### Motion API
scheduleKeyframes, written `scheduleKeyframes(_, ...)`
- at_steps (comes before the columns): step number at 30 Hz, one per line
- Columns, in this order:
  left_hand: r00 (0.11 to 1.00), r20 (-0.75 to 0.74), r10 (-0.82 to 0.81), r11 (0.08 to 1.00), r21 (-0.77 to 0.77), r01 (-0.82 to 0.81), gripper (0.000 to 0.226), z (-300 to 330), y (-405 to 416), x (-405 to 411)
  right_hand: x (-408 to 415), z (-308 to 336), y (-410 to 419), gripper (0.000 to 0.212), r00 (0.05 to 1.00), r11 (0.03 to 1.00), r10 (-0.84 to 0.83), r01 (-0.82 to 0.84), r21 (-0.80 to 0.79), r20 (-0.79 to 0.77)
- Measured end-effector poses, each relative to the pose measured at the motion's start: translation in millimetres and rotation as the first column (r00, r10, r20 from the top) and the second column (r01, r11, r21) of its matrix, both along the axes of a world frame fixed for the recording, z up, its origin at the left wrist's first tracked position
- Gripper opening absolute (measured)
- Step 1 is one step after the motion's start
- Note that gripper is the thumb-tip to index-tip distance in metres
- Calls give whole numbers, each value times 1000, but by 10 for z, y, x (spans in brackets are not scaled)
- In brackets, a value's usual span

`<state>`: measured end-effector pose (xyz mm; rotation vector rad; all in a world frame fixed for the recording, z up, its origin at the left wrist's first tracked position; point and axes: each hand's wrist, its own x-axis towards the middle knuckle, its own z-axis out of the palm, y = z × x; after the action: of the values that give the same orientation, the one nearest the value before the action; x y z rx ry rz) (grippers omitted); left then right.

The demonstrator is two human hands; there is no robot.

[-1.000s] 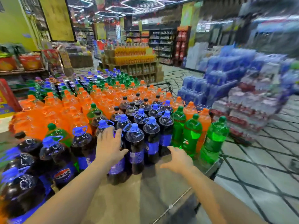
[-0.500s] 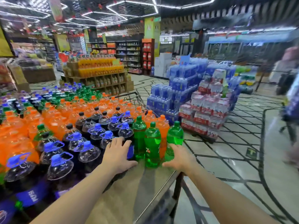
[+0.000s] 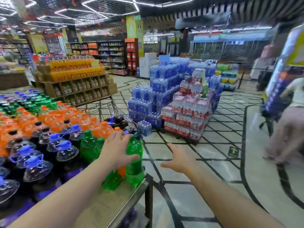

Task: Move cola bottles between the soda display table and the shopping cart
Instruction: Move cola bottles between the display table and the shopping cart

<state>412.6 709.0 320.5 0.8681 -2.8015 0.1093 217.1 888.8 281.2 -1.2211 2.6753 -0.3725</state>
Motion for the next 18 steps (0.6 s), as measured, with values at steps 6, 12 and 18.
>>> scheduleKeyframes(6,999,21,-35,998,54,34,109,-38,119,-788,-747,16,156,110,1000,1000,-14,15,25,-11)
scheduleKeyframes(12,995,98,-27,994,106,17,131,-106,-24,-1485,-1388,-41,50,109,1000,999,-20,21,50,-8)
scheduleKeyframes(18,990,138,-41,989,148,20,111,-170,-455,-2260,-2126,-93,-259,103,999,996,-37,39,84,-23)
